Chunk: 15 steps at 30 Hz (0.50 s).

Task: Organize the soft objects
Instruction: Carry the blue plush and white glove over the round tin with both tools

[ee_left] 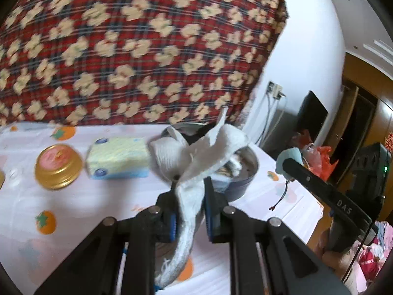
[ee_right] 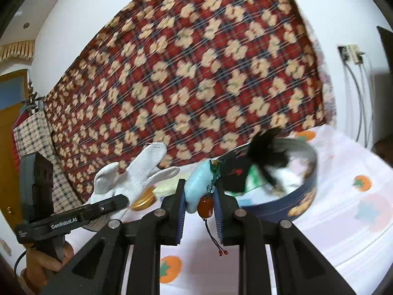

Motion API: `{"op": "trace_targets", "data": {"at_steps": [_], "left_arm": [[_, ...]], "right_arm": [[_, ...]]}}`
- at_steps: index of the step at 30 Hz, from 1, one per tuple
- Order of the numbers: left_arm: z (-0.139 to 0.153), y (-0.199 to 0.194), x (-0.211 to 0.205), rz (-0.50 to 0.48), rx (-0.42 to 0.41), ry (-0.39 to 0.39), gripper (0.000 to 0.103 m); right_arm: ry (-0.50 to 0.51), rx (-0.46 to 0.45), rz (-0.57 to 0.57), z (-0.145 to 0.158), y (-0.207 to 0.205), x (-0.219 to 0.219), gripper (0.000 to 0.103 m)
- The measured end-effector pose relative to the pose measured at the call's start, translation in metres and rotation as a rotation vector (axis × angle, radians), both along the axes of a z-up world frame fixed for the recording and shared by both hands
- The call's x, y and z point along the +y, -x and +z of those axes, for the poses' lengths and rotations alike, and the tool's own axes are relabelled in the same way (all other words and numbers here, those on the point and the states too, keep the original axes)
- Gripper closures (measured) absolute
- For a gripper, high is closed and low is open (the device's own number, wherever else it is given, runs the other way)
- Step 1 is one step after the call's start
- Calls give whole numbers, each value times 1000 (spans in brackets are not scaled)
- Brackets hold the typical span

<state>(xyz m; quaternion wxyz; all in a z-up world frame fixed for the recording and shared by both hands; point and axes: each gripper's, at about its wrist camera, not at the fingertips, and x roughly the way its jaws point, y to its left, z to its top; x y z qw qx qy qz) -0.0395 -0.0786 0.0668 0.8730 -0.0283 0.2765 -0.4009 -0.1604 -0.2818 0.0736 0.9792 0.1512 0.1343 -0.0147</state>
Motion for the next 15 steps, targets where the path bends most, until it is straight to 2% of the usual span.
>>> {"op": "trace_targets", "data": {"at_steps": [6,15], "left_arm": [[9,7,-40,-52,-33,-1,88],[10,7,-84,-77,-43,-15,88]], "right_arm": [[35,-25,-63,15,7,-30,81],[65,-33,-136,23,-4,-65,81]]}}
